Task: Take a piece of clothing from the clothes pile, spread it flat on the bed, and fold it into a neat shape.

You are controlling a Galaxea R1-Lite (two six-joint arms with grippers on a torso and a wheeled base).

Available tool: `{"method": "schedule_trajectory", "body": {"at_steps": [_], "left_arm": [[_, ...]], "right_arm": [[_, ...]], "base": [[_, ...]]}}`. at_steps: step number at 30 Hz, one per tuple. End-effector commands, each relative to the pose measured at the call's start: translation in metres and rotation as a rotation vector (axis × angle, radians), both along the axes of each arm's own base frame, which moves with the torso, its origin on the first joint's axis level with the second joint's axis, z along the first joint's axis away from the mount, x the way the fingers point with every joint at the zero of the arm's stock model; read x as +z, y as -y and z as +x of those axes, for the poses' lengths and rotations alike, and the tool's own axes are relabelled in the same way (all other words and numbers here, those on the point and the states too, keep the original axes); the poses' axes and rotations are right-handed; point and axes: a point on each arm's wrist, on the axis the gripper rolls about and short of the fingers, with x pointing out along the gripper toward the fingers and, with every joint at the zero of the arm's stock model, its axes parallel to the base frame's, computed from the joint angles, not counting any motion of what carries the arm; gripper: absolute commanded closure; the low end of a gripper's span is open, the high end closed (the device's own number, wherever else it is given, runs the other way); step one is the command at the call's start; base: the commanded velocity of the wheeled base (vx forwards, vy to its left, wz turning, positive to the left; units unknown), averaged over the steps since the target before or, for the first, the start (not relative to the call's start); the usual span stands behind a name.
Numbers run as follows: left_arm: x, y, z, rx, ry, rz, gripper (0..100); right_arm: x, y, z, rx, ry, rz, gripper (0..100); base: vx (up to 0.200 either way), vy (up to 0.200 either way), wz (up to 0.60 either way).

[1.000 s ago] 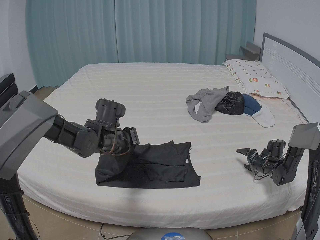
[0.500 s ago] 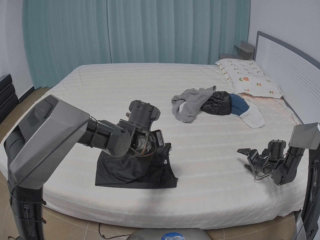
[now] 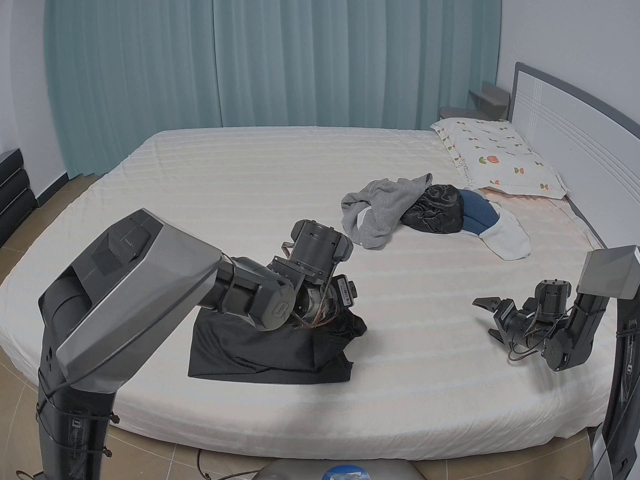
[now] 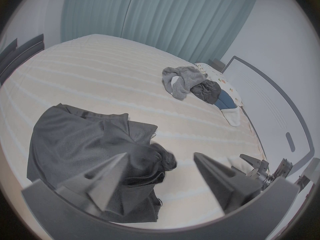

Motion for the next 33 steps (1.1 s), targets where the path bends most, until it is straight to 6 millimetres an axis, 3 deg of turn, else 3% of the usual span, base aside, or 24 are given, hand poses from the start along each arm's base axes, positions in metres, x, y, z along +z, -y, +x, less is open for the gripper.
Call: {"method": "schedule_trajectory", "body": {"at_steps": [1,4,9,13,24,30,33], "left_arm": [[0.010,-0.002,-0.001,0.028,0.006,-0.041,0],[0.027,-0.011,-0.004,0.062,0.009,-0.102,0],[0.031,-0.038,-0.004,0.104,-0.011,-0.105,0],[0.027,-0.070,-0.012,0.136,-0.060,-0.120,0],[0.004,-0.115,-0.018,0.197,-0.139,-0.229,0],[-0.006,-0.139,-0.022,0.196,-0.162,-0.323,0],[-0.014,-0.156,-0.018,0.248,-0.174,-0.363,0]], "right_arm": [[-0.001,0.000,0.000,0.000,-0.001,0.000,0],[-0.001,0.000,0.000,0.000,-0.001,0.000,0],[-0.001,0.000,0.000,0.000,-0.001,0.000,0],[-0.001,0.000,0.000,0.001,-0.001,-0.001,0],[-0.001,-0.001,-0.001,0.001,-0.005,-0.001,0],[0.001,-0.001,-0.001,0.003,-0.004,-0.002,0],[0.005,-0.014,-0.007,0.040,-0.008,-0.001,0]], "base": [[0.000,0.000,0.00],[0.000,0.000,0.00],[0.000,0.000,0.00],[0.000,0.000,0.00],[0.000,0.000,0.00],[0.000,0.200,0.00],[0.000,0.200,0.00]]}}
